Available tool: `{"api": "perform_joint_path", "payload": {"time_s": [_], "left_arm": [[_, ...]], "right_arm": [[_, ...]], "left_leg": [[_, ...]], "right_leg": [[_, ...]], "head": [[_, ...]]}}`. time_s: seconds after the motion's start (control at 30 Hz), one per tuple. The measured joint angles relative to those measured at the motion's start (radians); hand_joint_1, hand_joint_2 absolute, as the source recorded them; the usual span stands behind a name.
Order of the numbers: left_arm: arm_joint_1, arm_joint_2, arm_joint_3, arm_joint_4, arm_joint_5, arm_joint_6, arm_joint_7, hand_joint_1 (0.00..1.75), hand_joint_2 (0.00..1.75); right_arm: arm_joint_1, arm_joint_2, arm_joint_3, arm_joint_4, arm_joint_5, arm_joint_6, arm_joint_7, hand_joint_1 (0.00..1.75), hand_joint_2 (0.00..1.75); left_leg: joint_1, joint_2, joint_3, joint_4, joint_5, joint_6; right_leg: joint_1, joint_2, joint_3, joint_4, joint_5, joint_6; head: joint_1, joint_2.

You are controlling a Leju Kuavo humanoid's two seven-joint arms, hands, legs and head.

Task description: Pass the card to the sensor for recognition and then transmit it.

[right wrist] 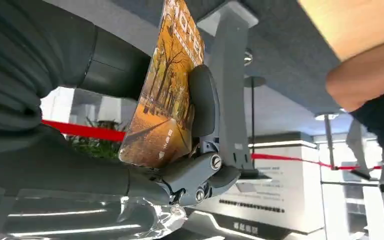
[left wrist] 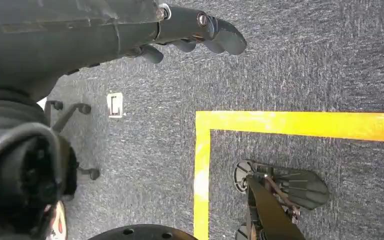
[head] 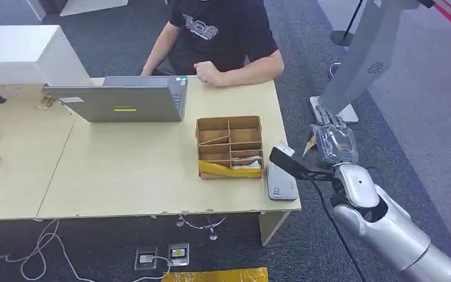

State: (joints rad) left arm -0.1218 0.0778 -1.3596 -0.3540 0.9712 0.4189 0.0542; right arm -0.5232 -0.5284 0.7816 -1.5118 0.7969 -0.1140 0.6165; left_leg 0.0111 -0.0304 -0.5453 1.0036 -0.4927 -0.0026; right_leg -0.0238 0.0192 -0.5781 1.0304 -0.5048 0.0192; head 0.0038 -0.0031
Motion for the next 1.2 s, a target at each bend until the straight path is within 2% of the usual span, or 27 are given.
{"api": "perform_joint_path", "payload": {"time_s": [0.17,0.67,1.2], "left_arm": [[0.0,0.0,0.0,0.0,0.0,0.002,0.002,0.0,0.0],[0.0,0.0,0.0,0.0,-0.014,0.0,0.015,0.0,0.0],[0.002,0.004,0.0,-0.008,0.001,0.009,0.032,0.0,0.0]], "right_arm": [[0.015,0.04,0.022,0.062,-0.042,-0.043,-0.042,1.75,1.75],[0.037,0.119,0.082,0.198,-0.11,-0.098,-0.075,1.75,1.75],[0.053,0.146,0.124,0.318,-0.2,-0.162,-0.098,1.75,1.75]], "left_leg": [[0.0,0.0,0.0,0.0,0.0,0.0],[0.0,0.0,0.0,0.0,0.0,0.0],[0.0,0.0,0.0,0.0,0.0,0.0]], "right_leg": [[0.0,0.0,0.0,0.0,0.0,0.0],[0.0,0.0,0.0,0.0,0.0,0.0],[0.0,0.0,0.0,0.0,0.0,0.0]], "head": [[0.0,0.0],[0.0,0.0],[0.0,0.0]]}}
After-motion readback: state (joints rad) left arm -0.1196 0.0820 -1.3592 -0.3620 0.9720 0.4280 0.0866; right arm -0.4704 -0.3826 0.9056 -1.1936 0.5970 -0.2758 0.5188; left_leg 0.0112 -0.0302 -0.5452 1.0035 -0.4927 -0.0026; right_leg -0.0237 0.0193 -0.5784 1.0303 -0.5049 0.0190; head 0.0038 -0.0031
